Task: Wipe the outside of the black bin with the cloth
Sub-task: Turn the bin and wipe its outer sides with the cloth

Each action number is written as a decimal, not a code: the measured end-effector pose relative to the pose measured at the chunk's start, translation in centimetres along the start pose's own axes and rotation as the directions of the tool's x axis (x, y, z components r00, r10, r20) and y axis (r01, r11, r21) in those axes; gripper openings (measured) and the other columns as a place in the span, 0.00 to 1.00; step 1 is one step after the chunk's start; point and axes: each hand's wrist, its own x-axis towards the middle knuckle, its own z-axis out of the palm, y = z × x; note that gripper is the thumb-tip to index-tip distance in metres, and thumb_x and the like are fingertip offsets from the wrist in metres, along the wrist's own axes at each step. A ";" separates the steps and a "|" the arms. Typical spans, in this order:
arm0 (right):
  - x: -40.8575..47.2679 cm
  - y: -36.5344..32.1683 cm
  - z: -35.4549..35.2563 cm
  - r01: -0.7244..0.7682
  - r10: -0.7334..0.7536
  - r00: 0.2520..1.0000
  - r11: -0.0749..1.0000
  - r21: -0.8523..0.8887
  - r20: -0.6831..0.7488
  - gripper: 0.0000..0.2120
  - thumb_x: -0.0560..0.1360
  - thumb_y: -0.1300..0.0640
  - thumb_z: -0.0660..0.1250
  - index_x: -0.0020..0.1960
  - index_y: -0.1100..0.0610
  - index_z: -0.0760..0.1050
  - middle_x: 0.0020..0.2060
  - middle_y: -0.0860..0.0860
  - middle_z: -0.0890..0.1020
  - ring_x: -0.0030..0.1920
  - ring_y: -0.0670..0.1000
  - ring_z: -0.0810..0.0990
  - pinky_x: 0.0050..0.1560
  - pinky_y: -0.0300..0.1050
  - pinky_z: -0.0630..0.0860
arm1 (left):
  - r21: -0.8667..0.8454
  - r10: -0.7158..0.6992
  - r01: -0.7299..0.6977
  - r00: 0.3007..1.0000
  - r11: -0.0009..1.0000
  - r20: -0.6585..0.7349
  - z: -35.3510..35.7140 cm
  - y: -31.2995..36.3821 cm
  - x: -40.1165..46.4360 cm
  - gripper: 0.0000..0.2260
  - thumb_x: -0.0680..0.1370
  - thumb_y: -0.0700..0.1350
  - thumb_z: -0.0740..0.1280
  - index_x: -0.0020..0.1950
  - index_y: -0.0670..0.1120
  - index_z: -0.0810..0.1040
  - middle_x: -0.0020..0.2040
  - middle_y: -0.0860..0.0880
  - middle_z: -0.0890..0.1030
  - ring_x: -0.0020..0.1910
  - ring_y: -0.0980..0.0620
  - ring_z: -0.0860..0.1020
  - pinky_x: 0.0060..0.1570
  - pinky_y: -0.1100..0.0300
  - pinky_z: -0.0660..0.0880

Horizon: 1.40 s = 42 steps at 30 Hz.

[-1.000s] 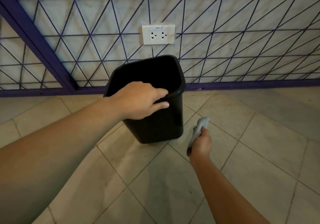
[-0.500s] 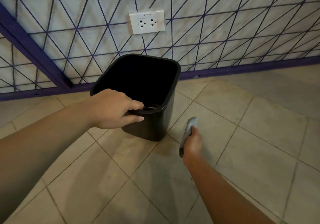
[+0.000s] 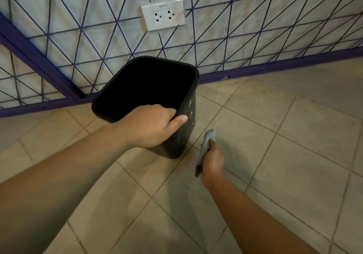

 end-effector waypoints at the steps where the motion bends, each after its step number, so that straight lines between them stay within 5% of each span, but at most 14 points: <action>1: -0.7 0.0 0.5 0.002 -0.002 1.000 1.000 -0.011 0.031 0.27 0.86 0.46 0.60 0.79 0.61 0.67 0.69 0.61 0.77 0.60 0.59 0.78 0.59 0.50 0.75 | -0.013 -0.004 0.003 0.999 1.000 -0.034 0.4 0.1 0.0 0.23 0.82 0.60 0.49 0.43 0.48 0.75 0.36 0.49 0.79 0.34 0.52 0.78 0.41 0.49 0.78; 3: -2.0 0.2 2.0 0.037 -0.035 0.994 0.999 -0.018 0.106 0.25 0.87 0.45 0.59 0.78 0.59 0.67 0.67 0.60 0.78 0.59 0.57 0.79 0.52 0.48 0.75 | -0.022 -0.004 0.002 0.998 1.000 -0.065 0.6 0.2 0.3 0.21 0.82 0.58 0.50 0.40 0.48 0.72 0.33 0.49 0.76 0.32 0.51 0.76 0.38 0.48 0.76; 9: -3.6 2.3 7.5 0.169 -0.175 0.980 0.983 0.075 0.096 0.30 0.85 0.41 0.61 0.82 0.53 0.61 0.76 0.55 0.67 0.76 0.58 0.70 0.76 0.63 0.70 | -0.061 -0.160 0.156 0.984 0.986 -0.083 1.7 0.9 1.0 0.17 0.82 0.55 0.57 0.37 0.49 0.67 0.32 0.49 0.73 0.30 0.51 0.73 0.32 0.54 0.67; 13: -0.7 1.6 8.5 0.073 -0.065 0.997 0.979 0.189 -0.047 0.31 0.83 0.39 0.63 0.80 0.55 0.66 0.75 0.57 0.71 0.75 0.63 0.72 0.75 0.65 0.71 | -0.079 -0.177 0.167 0.973 0.983 -0.146 2.2 1.3 0.8 0.19 0.81 0.59 0.56 0.35 0.50 0.66 0.29 0.49 0.74 0.28 0.51 0.74 0.30 0.54 0.68; 22: 1.0 1.6 8.8 -0.025 0.033 0.999 0.978 0.208 -0.035 0.32 0.81 0.38 0.63 0.78 0.56 0.69 0.74 0.57 0.74 0.71 0.63 0.76 0.73 0.65 0.74 | -0.112 -0.147 0.129 0.975 0.985 -0.167 1.8 1.3 0.8 0.22 0.81 0.60 0.51 0.33 0.49 0.66 0.26 0.51 0.69 0.25 0.52 0.69 0.28 0.56 0.62; 25: -0.6 1.8 8.9 0.052 -0.056 0.998 0.983 0.176 0.018 0.37 0.75 0.33 0.62 0.76 0.55 0.72 0.71 0.57 0.76 0.70 0.62 0.77 0.72 0.64 0.75 | -0.122 -0.140 0.119 0.973 0.985 -0.183 1.8 1.3 0.6 0.23 0.81 0.61 0.48 0.32 0.50 0.67 0.27 0.51 0.71 0.27 0.53 0.71 0.29 0.56 0.62; 29: -0.5 2.9 7.9 0.060 -0.058 0.998 0.994 0.092 -0.025 0.29 0.86 0.41 0.58 0.81 0.56 0.64 0.75 0.57 0.68 0.75 0.61 0.70 0.76 0.64 0.69 | -0.083 -0.112 0.095 0.967 0.992 -0.230 1.9 1.1 0.5 0.24 0.81 0.59 0.45 0.31 0.50 0.68 0.25 0.52 0.70 0.25 0.54 0.70 0.27 0.57 0.59; 32: 1.1 2.0 8.1 -0.013 0.018 0.998 0.997 0.081 -0.065 0.30 0.85 0.39 0.59 0.80 0.57 0.66 0.75 0.59 0.71 0.74 0.64 0.72 0.76 0.64 0.71 | -0.082 -0.096 0.078 0.965 0.994 -0.244 2.0 1.1 0.7 0.25 0.82 0.58 0.46 0.30 0.50 0.68 0.24 0.52 0.70 0.23 0.54 0.70 0.27 0.57 0.59; 36: -1.1 3.6 7.7 0.067 -0.067 0.998 0.996 0.055 -0.004 0.27 0.86 0.42 0.58 0.78 0.58 0.67 0.73 0.58 0.72 0.75 0.62 0.71 0.77 0.64 0.69 | -0.080 -0.092 0.075 0.968 0.994 -0.235 2.0 1.0 0.7 0.25 0.82 0.57 0.46 0.31 0.50 0.68 0.23 0.52 0.69 0.23 0.54 0.69 0.27 0.57 0.59; 40: 1.0 2.4 8.0 -0.041 0.046 0.997 0.997 0.070 -0.070 0.30 0.86 0.40 0.59 0.80 0.59 0.66 0.75 0.60 0.72 0.74 0.62 0.73 0.76 0.60 0.71 | -0.055 -0.086 0.075 0.968 0.996 -0.236 2.0 1.1 0.6 0.25 0.83 0.57 0.47 0.31 0.50 0.69 0.23 0.52 0.69 0.21 0.55 0.68 0.26 0.59 0.58; 42: 0.9 2.6 8.1 0.029 -0.027 0.999 0.997 0.074 -0.027 0.29 0.86 0.42 0.59 0.80 0.59 0.66 0.74 0.58 0.73 0.72 0.61 0.75 0.72 0.57 0.74 | -0.070 -0.095 0.081 0.968 0.994 -0.233 2.0 1.1 0.6 0.25 0.83 0.57 0.47 0.31 0.50 0.69 0.23 0.52 0.69 0.21 0.55 0.68 0.26 0.59 0.59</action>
